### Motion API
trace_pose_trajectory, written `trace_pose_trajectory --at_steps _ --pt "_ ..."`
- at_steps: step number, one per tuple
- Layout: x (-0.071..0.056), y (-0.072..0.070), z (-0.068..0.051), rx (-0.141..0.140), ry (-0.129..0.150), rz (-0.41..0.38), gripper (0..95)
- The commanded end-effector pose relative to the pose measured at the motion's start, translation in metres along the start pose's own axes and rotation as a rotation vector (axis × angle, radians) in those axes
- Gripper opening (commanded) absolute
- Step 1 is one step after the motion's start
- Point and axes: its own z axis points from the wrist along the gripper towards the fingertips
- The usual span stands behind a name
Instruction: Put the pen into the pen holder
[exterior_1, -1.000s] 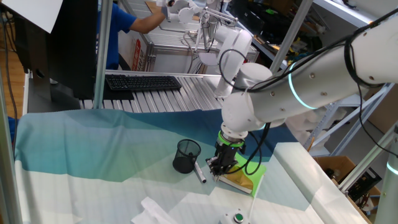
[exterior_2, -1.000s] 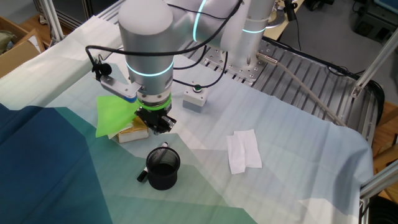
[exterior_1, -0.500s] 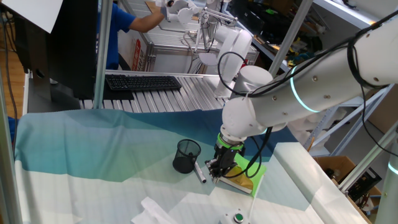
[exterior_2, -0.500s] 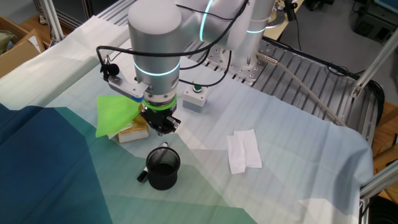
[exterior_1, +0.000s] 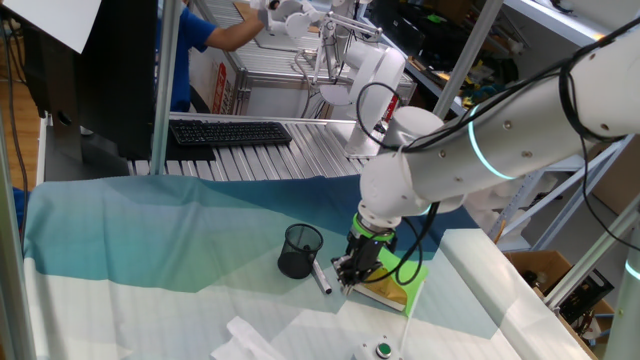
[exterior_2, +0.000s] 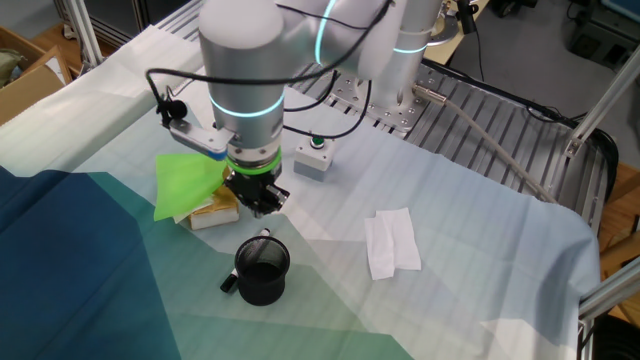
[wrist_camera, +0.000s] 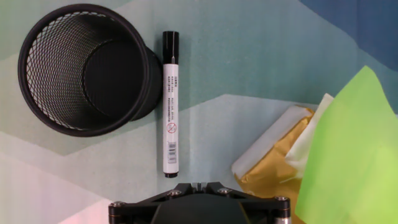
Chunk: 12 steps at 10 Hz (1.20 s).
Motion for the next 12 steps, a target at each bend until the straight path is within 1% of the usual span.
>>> trace_pose_trajectory --at_steps 1,2,3,5,6,9,10,12 --pt "-0.003 0.009 0.001 -0.016 0.011 0.034 0.0" --pt "-0.003 0.015 0.001 -0.013 0.014 0.047 0.0" --pt "-0.006 0.023 0.002 -0.008 0.022 0.064 0.0" --pt "-0.007 0.024 0.003 -0.013 0.03 0.073 0.0" --pt "-0.007 0.024 0.003 -0.009 0.023 0.101 0.0" --pt "-0.008 0.023 0.003 0.004 0.024 0.115 0.0" --pt "-0.008 0.023 0.003 0.005 0.025 0.117 19.0" --pt "-0.008 0.023 0.003 0.005 0.027 0.124 19.0"
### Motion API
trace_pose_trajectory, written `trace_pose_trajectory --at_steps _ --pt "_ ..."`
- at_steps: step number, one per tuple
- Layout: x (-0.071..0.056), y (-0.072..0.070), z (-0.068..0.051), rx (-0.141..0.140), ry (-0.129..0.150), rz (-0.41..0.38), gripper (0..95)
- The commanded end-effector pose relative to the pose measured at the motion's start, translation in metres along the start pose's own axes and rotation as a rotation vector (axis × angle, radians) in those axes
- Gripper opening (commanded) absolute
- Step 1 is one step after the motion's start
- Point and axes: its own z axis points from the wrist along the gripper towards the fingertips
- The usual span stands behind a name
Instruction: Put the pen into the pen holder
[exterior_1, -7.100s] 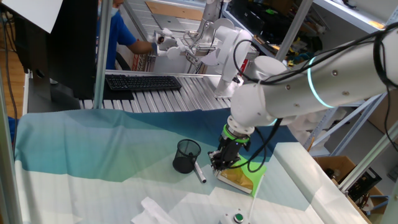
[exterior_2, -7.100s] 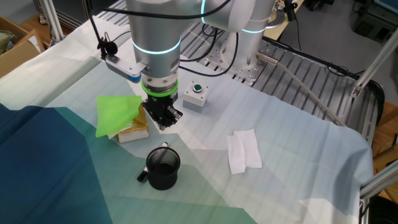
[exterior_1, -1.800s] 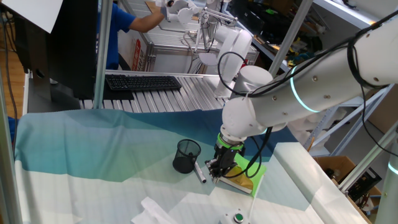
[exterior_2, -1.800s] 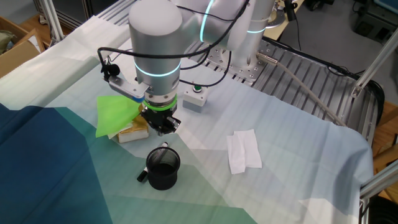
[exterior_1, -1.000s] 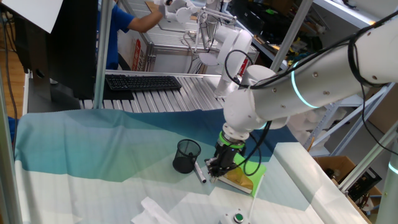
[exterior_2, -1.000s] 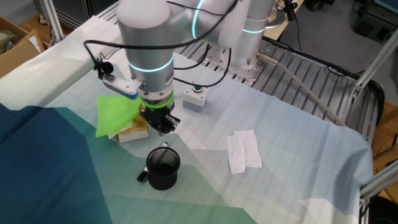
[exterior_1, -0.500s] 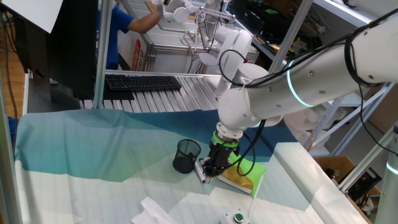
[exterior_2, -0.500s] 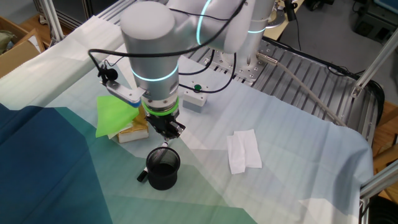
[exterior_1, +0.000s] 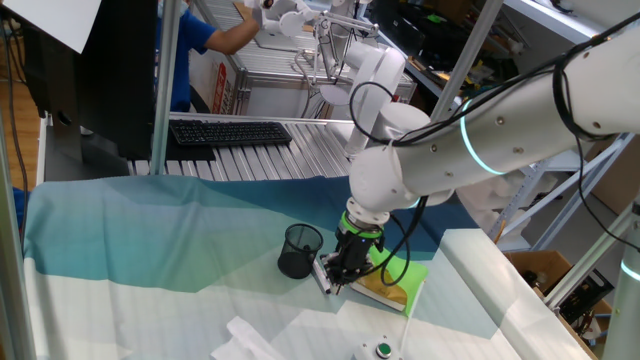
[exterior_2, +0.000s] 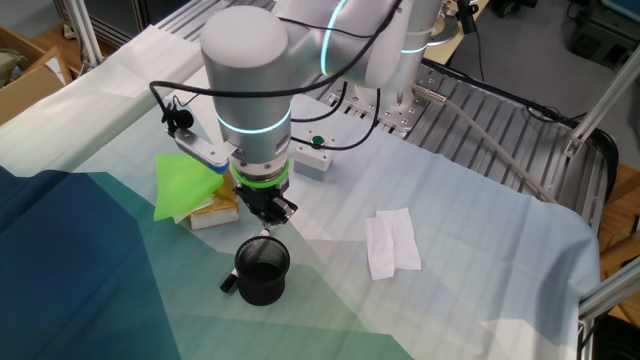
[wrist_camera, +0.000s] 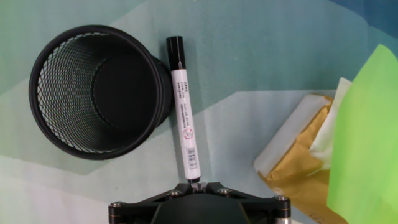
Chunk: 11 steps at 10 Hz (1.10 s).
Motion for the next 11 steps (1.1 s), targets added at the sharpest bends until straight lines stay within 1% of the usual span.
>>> trace_pose_trajectory --at_steps 1,6,8,11 --pt "-0.0017 0.0004 0.0019 0.001 -0.003 0.007 19.0" --pt "-0.0051 0.0041 0.0044 0.004 -0.001 0.007 19.0" --pt "-0.007 0.0034 0.006 0.006 0.01 0.002 19.0" --pt "-0.0073 0.0041 0.0094 0.007 0.011 0.002 19.0"
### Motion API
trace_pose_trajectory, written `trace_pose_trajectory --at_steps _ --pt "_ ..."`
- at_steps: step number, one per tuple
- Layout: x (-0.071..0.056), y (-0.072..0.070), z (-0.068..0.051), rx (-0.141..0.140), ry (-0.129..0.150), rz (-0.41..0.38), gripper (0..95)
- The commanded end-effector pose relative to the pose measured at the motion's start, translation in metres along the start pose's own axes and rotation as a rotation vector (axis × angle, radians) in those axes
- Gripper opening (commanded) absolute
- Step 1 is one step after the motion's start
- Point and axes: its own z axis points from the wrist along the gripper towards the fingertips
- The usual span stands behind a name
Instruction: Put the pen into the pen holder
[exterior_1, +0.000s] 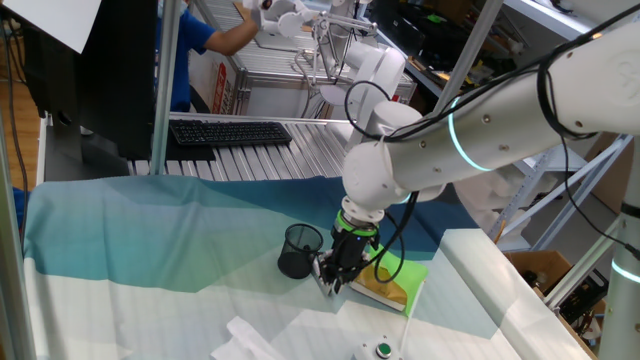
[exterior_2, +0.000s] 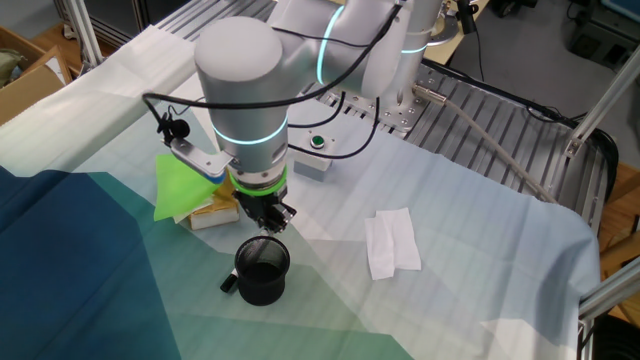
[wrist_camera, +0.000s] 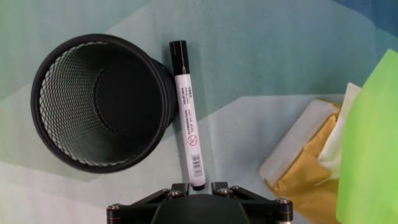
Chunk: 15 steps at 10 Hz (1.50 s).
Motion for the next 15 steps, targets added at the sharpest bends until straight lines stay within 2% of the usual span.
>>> trace_pose_trajectory --at_steps 1,2,3,8,10,13,15 --pt "0.001 0.0 0.003 0.003 -0.002 0.001 19.0" --pt "0.001 0.0 0.005 0.004 -0.003 -0.004 19.0" --pt "0.0 -0.001 0.006 0.004 -0.002 -0.024 0.0" --pt "0.002 -0.003 0.004 0.002 0.003 -0.033 0.0" --pt "0.01 -0.001 0.0 -0.004 0.004 -0.01 0.0" --pt "0.025 -0.004 -0.008 -0.022 0.004 0.001 0.0" --pt "0.035 -0.006 -0.016 -0.025 0.001 0.009 0.0"
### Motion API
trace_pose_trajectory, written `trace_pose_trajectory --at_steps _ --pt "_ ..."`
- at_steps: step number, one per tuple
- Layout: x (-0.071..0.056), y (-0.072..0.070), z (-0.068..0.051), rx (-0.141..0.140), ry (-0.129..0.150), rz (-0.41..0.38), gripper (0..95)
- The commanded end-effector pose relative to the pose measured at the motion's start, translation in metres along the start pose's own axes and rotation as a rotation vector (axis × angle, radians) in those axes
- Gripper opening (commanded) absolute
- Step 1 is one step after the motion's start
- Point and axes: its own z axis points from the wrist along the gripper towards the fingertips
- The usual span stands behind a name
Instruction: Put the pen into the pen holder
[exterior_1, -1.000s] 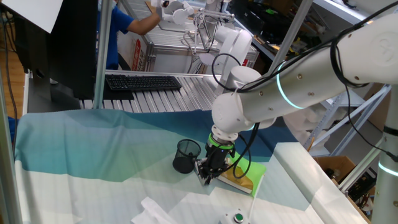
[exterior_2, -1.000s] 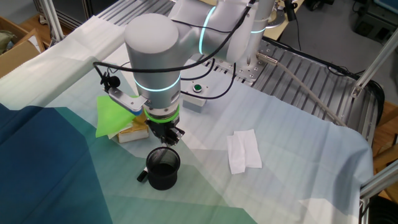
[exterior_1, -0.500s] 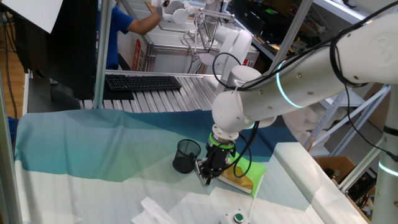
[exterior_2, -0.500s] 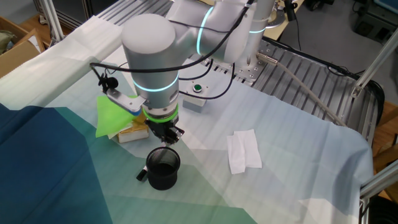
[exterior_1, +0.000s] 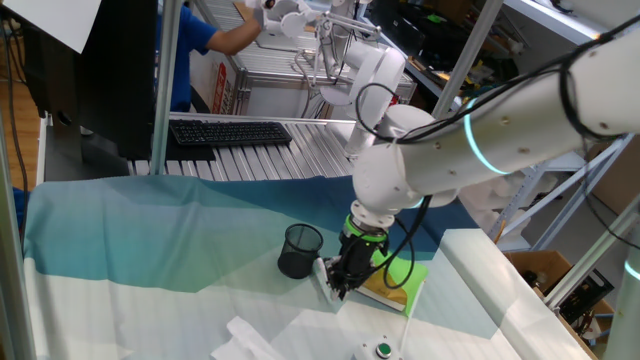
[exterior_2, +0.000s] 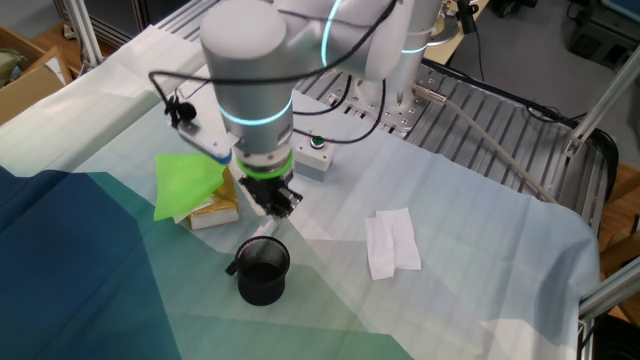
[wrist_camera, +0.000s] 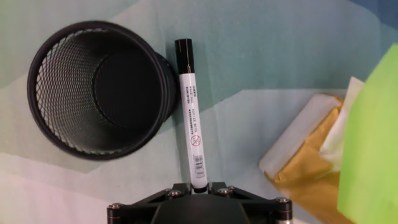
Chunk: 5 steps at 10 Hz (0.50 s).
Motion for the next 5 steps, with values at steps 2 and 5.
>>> trace_pose_trajectory --at_steps 2,5 --pt "0.015 0.0 -0.011 0.0 -0.003 0.008 0.0" --pt "0.035 -0.014 -0.016 -0.013 -0.01 0.009 0.0"
